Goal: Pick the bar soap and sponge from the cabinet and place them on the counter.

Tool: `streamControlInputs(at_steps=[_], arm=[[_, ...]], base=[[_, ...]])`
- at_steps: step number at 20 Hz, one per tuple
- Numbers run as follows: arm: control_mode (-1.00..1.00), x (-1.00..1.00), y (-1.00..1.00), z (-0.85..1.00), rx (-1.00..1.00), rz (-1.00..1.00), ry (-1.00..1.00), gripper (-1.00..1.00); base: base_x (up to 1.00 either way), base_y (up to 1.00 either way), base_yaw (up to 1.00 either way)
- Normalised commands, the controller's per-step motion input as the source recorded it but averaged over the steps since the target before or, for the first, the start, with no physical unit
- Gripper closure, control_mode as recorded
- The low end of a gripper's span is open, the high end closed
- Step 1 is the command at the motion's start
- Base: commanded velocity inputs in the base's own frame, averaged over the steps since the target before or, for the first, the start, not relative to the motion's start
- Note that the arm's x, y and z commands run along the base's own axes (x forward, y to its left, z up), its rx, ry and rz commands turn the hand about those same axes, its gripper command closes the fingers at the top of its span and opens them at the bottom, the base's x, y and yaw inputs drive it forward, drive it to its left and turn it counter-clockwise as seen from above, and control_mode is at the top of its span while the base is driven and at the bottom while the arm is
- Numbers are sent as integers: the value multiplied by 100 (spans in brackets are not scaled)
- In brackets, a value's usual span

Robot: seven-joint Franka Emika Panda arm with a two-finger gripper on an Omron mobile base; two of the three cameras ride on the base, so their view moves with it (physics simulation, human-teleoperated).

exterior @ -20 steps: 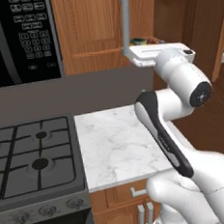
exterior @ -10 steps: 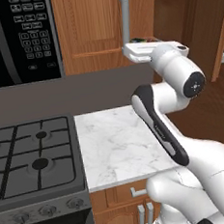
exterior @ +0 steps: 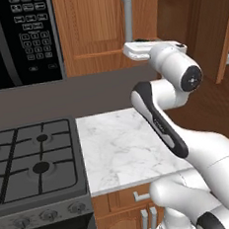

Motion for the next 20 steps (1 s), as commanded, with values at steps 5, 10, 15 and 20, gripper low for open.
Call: streamControlInputs(at_steps=[5,10,15,20], arm=[[-100,20,0,-9,0,0,2,-100],[-100,17,2,-6,0,0,0,-100],[-100,19,7,-3,0,1,0,-100],[-100,14,3,0,0,2,-2,-100]], base=[[0,0,0],[0,0,0],[0,0,0],[0,0,0]])
